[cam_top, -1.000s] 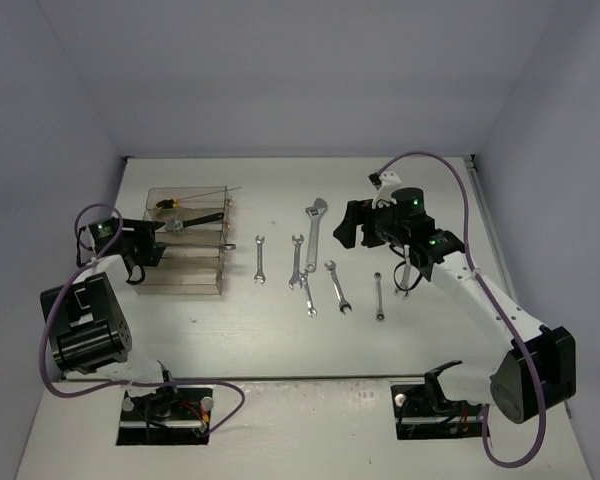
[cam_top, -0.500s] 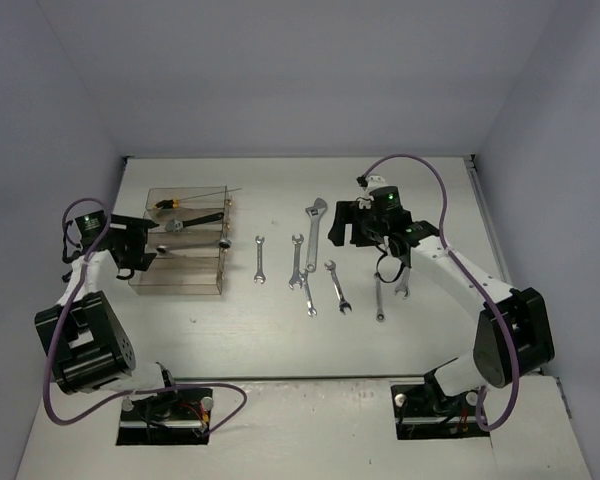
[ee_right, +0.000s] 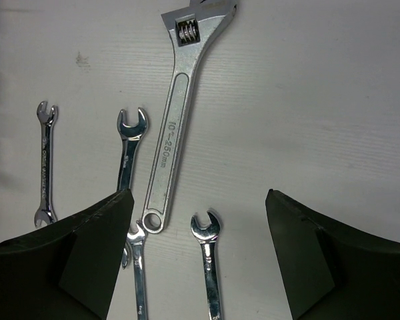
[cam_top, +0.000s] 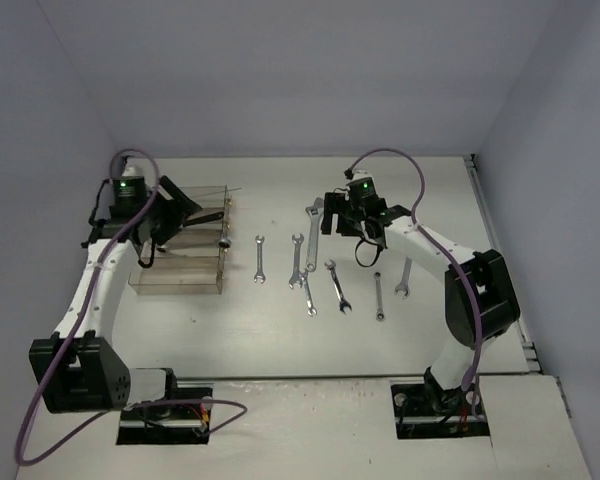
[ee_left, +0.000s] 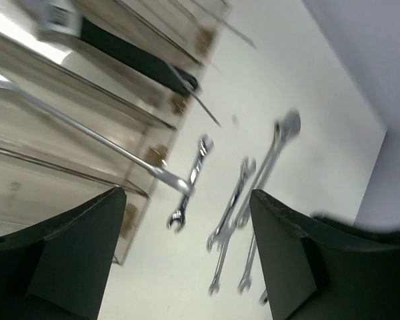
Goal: Sort the tools into containers
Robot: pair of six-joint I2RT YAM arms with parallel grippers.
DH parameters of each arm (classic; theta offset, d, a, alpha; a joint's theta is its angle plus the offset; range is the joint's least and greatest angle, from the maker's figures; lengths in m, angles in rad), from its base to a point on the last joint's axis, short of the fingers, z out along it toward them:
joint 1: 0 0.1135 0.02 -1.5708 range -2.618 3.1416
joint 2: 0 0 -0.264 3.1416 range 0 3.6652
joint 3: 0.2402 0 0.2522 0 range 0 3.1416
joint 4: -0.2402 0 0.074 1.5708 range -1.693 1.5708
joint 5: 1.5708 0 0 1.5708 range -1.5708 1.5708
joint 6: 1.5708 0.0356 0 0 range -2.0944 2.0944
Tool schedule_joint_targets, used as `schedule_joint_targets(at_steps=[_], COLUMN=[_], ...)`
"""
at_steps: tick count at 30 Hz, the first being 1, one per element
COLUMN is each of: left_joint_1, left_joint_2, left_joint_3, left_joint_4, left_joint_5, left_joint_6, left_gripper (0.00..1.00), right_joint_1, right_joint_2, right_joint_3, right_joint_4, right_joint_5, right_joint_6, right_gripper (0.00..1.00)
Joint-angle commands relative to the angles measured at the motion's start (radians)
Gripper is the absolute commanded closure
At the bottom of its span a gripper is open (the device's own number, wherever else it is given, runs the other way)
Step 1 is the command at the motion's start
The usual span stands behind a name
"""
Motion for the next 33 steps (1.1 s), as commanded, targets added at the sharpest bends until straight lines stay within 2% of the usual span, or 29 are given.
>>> schedule_joint_targets(at_steps=[1, 5, 10, 21, 33], left_joint_1=[-0.22, -0.334, -0.377, -0.365, -0.298], left_joint_2=[-0.034, 0.032, 0.173, 0.311, 0.253], left_joint_3=[0.071, 0.065, 0.103, 0.129, 0.039], left_joint_4=[0.014, 0.115, 0.161, 0.188, 0.177], left_joint_5=[-0.073, -0.086, -0.096, -0.109, -0.096], left_joint_6=[0.189, 0.197, 0.213, 0.228, 0.237], left_gripper=[0.29, 0.3, 0.3, 0.3, 0.3], right_joint_1=[0.006, 0.006, 0.006, 0.006, 0.006], right_joint_2=[0.0, -0.014, -0.053, -0.124, -0.093], right_joint_3=[0.05, 0.028, -0.017, -0.09, -0.069], right_joint_4=[0.028, 0.028, 0.026, 0.026, 0.028], right_joint_5=[0.031, 0.027, 0.026, 0.034, 0.028], right_joint_6=[0.019, 0.023, 0.026, 0.02, 0.023], right_gripper=[0.22, 0.23, 0.23, 0.23, 0.23])
